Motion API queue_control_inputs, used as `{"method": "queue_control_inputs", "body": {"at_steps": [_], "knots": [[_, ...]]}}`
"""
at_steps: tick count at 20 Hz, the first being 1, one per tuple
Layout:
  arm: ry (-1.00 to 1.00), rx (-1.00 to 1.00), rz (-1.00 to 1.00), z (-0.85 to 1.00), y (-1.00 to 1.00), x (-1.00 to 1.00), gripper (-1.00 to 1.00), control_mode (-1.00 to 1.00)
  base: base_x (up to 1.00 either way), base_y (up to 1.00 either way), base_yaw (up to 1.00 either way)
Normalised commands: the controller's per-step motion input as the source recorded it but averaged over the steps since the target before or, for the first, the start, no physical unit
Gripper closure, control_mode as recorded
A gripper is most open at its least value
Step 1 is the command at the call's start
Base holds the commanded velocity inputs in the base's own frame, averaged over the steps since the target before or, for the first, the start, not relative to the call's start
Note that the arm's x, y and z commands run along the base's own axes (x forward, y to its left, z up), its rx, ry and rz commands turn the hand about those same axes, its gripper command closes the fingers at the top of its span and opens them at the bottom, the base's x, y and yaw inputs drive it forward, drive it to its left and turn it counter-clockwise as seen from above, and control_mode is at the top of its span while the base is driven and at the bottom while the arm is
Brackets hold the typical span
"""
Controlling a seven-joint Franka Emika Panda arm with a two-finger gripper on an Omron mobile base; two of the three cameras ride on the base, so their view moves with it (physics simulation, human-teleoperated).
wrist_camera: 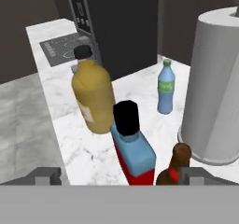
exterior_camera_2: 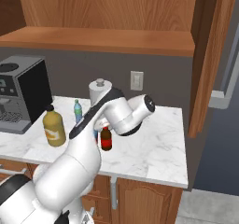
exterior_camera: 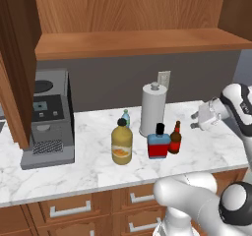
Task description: Sort all alcoholic drinks to one cabinet, and non-alcoholic drinks to the other.
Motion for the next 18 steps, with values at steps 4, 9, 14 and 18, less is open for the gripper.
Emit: {"method": "queue_control_inputs", "body": {"at_steps": [4, 9, 14, 18], "knots": [[-0.01, 0.11, 0.13, -0.29, -0.03, 0.00, -1.00, -1.00, 0.00, 0.00, 0.00], [0.00, 0.12, 0.08, -0.20, 0.00, 0.00, -1.00, -1.00, 0.00, 0.00, 0.00], [0.00, 0.11, 0.04, -0.18, 0.00, 0.00, -1.00, -1.00, 0.00, 0.00, 0.00], [0.00, 0.10, 0.00, -0.18, 0.00, 0.02, -1.00, -1.00, 0.00, 0.00, 0.00]]}}
